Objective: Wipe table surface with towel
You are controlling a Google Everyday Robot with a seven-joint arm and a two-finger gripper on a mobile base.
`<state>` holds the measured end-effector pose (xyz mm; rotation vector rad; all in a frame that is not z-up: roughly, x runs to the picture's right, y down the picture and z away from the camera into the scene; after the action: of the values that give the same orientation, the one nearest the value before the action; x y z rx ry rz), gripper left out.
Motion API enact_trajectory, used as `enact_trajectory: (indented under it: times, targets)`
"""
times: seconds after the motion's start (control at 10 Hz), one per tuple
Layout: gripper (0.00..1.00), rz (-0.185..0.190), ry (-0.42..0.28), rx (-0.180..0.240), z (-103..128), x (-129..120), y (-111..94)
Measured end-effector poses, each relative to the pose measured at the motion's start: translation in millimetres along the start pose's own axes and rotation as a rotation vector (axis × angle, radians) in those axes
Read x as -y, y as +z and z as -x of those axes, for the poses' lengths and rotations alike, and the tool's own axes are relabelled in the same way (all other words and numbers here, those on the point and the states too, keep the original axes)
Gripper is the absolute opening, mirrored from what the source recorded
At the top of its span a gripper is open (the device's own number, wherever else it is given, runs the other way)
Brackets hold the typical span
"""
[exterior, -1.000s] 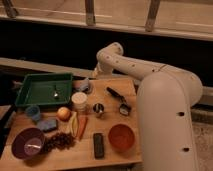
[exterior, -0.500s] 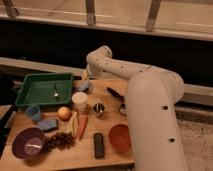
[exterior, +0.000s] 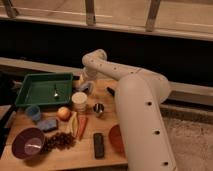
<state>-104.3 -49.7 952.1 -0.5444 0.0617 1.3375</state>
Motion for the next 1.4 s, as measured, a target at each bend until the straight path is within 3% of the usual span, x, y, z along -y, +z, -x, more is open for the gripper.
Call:
enact_trajectory:
  times: [0.2,0.5,0.7,1.1,1.2,1.4]
  targets:
    - [0.67,0.031,-0.015,-0.038,7.8,-19.0,23.4]
    - [0.66,0.034,-0.028,-0.071,17.0,-19.1,50.3]
    - [0.52,0.011,-0.033,-0.073,18.9,-13.2,55.2]
    - [0.10,-0.003,-0.013,-0.061,13.6,1.9,45.7]
    - [0.03,0.006,-0.008,-0.056,11.9,4.3,41.0]
    - [0.00,0.025,-0.006,-0.045,6.8,7.0,28.7]
